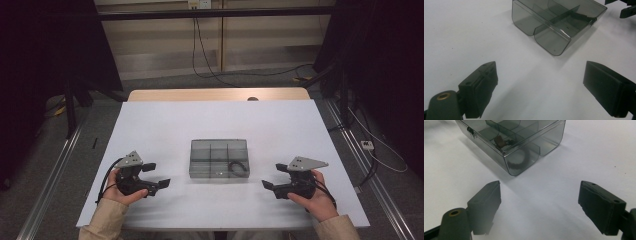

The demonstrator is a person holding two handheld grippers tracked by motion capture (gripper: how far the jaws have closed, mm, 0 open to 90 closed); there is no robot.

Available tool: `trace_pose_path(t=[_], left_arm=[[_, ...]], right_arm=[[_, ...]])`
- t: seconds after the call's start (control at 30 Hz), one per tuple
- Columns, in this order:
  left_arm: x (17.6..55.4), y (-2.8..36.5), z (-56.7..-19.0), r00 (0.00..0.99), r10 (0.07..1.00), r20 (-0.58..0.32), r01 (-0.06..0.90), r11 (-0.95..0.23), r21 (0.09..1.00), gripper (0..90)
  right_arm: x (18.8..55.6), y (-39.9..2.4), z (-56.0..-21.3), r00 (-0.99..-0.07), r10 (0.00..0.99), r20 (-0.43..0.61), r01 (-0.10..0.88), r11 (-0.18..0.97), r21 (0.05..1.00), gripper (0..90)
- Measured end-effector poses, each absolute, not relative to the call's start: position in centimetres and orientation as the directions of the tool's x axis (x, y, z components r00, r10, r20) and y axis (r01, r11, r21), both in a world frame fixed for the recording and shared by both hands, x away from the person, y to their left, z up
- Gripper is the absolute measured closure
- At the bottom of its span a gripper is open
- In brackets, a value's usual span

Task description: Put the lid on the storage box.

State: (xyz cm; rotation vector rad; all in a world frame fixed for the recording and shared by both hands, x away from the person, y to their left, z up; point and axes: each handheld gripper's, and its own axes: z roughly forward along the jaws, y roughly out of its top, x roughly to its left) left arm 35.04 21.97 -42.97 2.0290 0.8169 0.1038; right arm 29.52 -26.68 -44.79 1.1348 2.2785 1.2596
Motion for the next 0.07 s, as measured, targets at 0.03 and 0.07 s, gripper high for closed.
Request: trace_pose_path(t=[0.03,0.07], left_arm=[[35.06,21.93,-42.98,0.777,0.585,-0.235,0.508,-0.36,0.783,12.2],[35.08,21.91,-42.95,0.778,0.585,-0.229,0.505,-0.366,0.782,12.1]], right_arm=[[29.52,-26.71,-44.79,-0.641,0.76,0.108,0.495,0.302,0.815,18.5],[29.51,-26.73,-44.8,-0.641,0.76,0.108,0.495,0.302,0.815,18.5]])
